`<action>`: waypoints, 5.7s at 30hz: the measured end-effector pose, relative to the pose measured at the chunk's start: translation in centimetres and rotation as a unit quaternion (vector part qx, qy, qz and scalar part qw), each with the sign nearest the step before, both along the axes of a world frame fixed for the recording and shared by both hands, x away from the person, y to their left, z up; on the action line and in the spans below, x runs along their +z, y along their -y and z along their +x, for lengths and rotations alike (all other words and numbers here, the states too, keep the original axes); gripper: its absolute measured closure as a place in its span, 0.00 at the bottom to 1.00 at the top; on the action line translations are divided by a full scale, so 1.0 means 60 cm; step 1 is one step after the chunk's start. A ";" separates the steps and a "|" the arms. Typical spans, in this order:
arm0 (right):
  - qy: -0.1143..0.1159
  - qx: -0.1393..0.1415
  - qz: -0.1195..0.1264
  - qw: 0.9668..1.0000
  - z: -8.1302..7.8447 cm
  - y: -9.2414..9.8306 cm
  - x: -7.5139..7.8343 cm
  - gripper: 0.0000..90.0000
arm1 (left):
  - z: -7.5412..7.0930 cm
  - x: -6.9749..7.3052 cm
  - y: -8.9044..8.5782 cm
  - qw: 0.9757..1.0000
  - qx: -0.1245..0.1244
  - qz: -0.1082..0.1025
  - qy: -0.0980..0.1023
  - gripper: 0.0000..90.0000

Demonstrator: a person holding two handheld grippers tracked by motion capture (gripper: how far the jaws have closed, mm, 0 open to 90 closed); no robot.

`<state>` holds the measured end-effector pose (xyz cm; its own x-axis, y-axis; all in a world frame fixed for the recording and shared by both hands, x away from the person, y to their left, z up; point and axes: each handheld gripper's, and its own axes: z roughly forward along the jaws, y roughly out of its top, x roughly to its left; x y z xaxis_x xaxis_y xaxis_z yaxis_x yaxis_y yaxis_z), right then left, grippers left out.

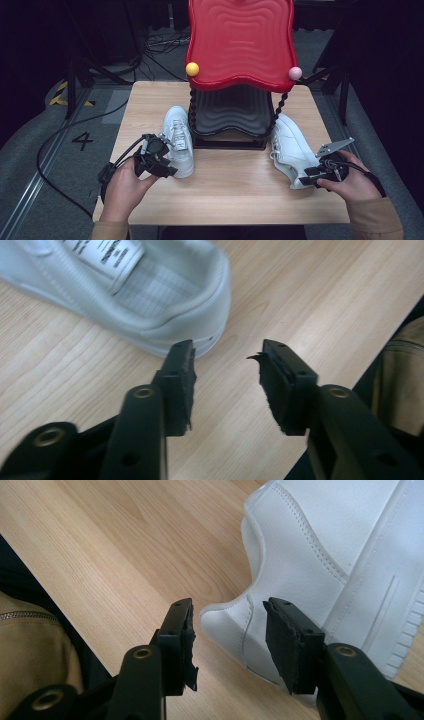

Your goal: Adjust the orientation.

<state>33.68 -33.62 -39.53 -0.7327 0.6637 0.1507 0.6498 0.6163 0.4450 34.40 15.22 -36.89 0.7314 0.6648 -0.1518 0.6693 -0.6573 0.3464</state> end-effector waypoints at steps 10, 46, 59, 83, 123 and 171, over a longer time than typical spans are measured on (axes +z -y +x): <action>-0.001 -0.009 0.003 1.000 -0.005 0.013 0.000 0.61 | 0.044 0.022 0.059 0.998 -0.030 0.054 0.011 0.55; -0.004 0.000 0.001 1.000 -0.004 0.008 -0.009 0.60 | 0.103 -0.096 0.099 0.992 0.016 0.058 -0.107 0.87; -0.003 -0.002 -0.001 1.000 -0.001 0.007 -0.010 0.60 | 0.083 -0.063 0.077 0.995 0.012 0.061 -0.076 0.88; 0.000 0.000 0.005 1.000 0.003 0.011 -0.008 0.60 | 0.064 0.096 0.032 0.997 0.018 0.050 -0.052 0.88; 0.000 -0.018 0.016 1.000 -0.022 0.041 -0.003 0.60 | 0.061 0.362 0.055 0.997 0.009 0.072 0.030 0.87; -0.004 -0.035 0.015 0.999 -0.043 0.063 -0.013 0.61 | 0.152 0.519 0.198 0.988 -0.059 0.070 0.123 0.86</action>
